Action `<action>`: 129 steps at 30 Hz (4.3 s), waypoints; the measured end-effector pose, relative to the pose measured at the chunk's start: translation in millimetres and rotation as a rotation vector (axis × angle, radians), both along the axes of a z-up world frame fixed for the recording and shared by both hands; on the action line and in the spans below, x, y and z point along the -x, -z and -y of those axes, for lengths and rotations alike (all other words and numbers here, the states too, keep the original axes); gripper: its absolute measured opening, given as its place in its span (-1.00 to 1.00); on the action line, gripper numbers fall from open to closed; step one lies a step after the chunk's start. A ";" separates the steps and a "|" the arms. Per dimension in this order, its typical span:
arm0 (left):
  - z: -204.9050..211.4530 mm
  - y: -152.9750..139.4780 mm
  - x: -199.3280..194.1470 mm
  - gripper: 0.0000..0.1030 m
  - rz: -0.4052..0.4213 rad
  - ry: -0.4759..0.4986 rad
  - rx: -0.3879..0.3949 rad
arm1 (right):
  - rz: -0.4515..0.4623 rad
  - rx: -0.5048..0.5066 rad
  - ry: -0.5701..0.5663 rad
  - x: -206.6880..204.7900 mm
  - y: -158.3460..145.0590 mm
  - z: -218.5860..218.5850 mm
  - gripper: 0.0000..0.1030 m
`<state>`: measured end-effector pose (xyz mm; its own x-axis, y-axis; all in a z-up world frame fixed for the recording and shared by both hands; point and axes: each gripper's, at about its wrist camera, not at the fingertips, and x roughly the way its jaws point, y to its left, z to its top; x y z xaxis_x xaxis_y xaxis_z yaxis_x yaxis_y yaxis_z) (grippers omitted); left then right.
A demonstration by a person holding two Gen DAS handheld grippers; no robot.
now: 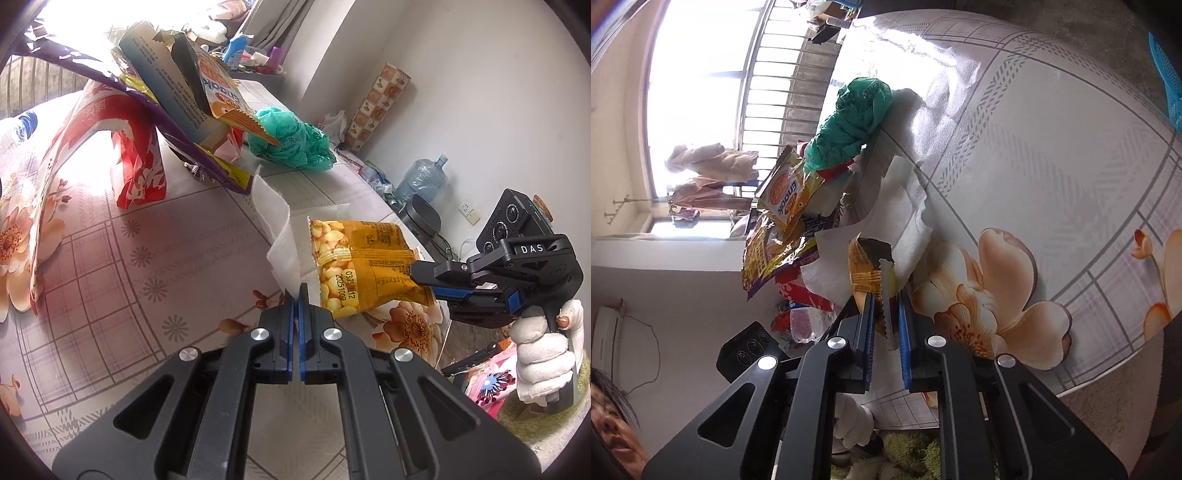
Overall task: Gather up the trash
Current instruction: 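Carry the yellow packet to the blue basket and open the right tool, then move both tools back to the table toward the Enaak snack bag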
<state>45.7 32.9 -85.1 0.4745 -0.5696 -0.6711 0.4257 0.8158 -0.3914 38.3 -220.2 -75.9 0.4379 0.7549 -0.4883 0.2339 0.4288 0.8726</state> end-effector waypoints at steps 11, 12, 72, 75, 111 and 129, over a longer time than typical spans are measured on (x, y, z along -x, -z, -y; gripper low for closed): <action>11.5 -52.1 20.3 -1.00 0.118 0.067 0.037 | 0.203 0.029 0.151 22.2 -58.9 50.2 -0.85; 14.1 -58.1 22.1 -1.00 0.129 0.078 0.045 | 0.220 0.041 0.174 25.4 -64.3 56.1 -0.85; 518.5 49.9 -75.5 0.00 -0.101 0.650 -0.411 | -0.206 0.499 0.901 94.4 123.1 371.8 -0.30; 482.4 2.0 -81.0 0.24 -0.013 0.597 -0.327 | -0.120 0.569 0.878 89.8 88.7 359.1 -0.15; 18.3 -150.7 -18.9 0.83 0.374 -0.223 0.049 | 0.432 0.730 0.249 0.6 -120.7 49.6 0.87; -45.6 -88.4 -82.4 0.12 0.073 -0.338 0.164 | 0.200 0.331 0.059 -106.3 -45.0 -6.2 0.74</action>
